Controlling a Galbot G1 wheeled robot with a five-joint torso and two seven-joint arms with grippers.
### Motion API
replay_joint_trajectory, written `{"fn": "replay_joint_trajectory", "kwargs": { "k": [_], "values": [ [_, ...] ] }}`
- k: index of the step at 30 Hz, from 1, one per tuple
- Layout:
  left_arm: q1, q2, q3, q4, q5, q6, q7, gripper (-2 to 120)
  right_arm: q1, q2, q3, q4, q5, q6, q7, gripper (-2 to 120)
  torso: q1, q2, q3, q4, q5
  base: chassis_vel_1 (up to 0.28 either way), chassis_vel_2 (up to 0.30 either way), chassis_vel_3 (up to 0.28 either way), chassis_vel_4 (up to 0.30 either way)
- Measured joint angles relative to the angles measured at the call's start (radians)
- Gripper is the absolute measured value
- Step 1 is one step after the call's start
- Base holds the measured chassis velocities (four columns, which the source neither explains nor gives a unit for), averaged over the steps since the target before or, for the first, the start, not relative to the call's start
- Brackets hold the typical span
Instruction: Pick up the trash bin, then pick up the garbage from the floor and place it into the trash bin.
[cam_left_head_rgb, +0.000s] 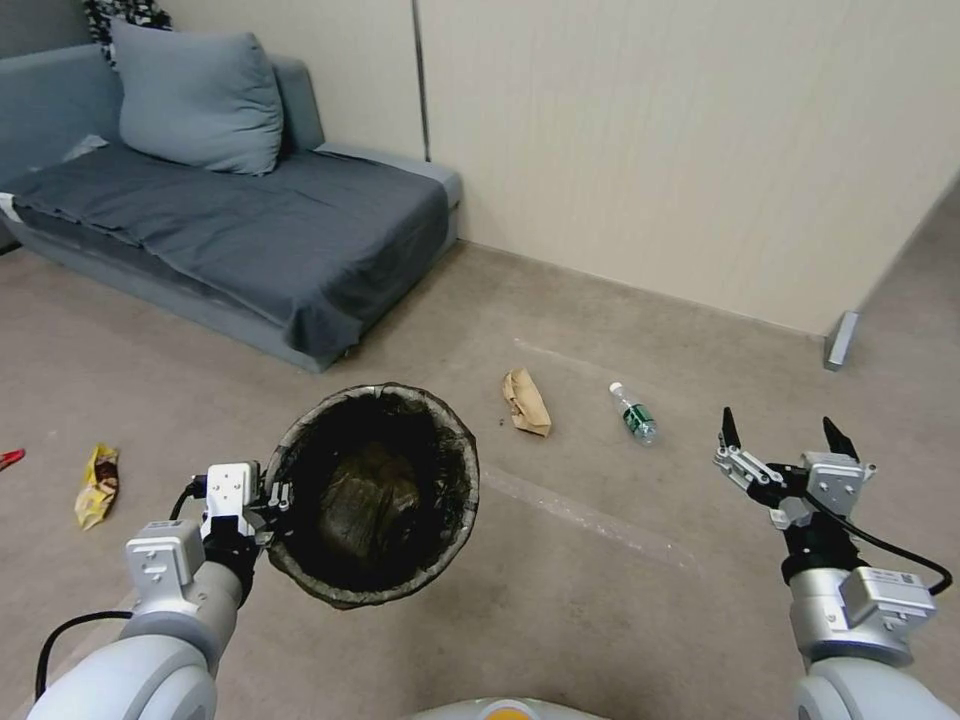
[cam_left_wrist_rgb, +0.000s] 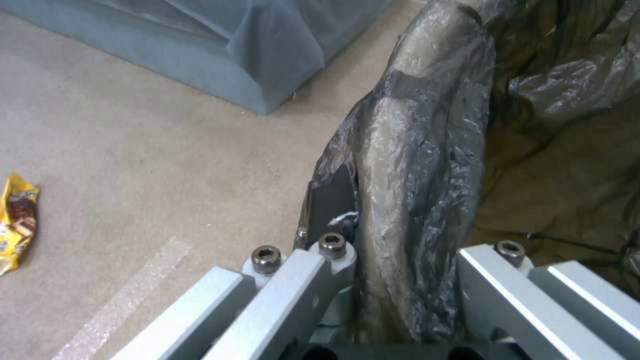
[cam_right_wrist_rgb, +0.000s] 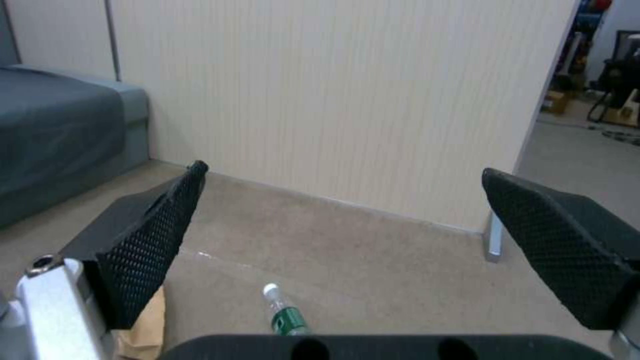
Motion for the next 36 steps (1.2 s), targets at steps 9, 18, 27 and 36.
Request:
{"fn": "replay_joint_trajectory", "kwargs": {
  "k": [9, 18, 27, 36],
  "values": [
    [0.000, 0.001, 0.000, 0.000, 0.000, 0.000, 0.005, 2, -0.001, 0.000, 0.004, 0.000, -0.001, -0.003, 0.000, 100, 0.000, 0.000, 0.000, 0.0002, 0.0000, 0.000, 0.000, 0.000, 0.000],
    [0.001, 0.001, -0.001, 0.000, 0.000, -0.002, 0.015, 2, -0.004, 0.001, -0.001, 0.000, -0.007, -0.006, 0.000, 100, 0.000, 0.000, 0.000, 0.0003, 0.0000, -0.014, 0.018, 0.023, -0.017],
    [-0.001, 0.002, -0.001, 0.000, 0.000, -0.005, 0.018, 2, -0.005, 0.003, -0.003, -0.008, -0.017, -0.006, -0.002, 100, 0.000, 0.000, 0.000, 0.0002, 0.0000, -0.092, 0.080, 0.086, -0.081],
    [0.001, 0.003, -0.001, 0.000, 0.000, -0.007, 0.019, 2, -0.003, 0.004, -0.005, -0.009, -0.018, -0.006, -0.004, 100, 0.000, 0.000, 0.000, 0.0002, 0.0000, -0.083, 0.078, 0.077, -0.073]
  ]
}}
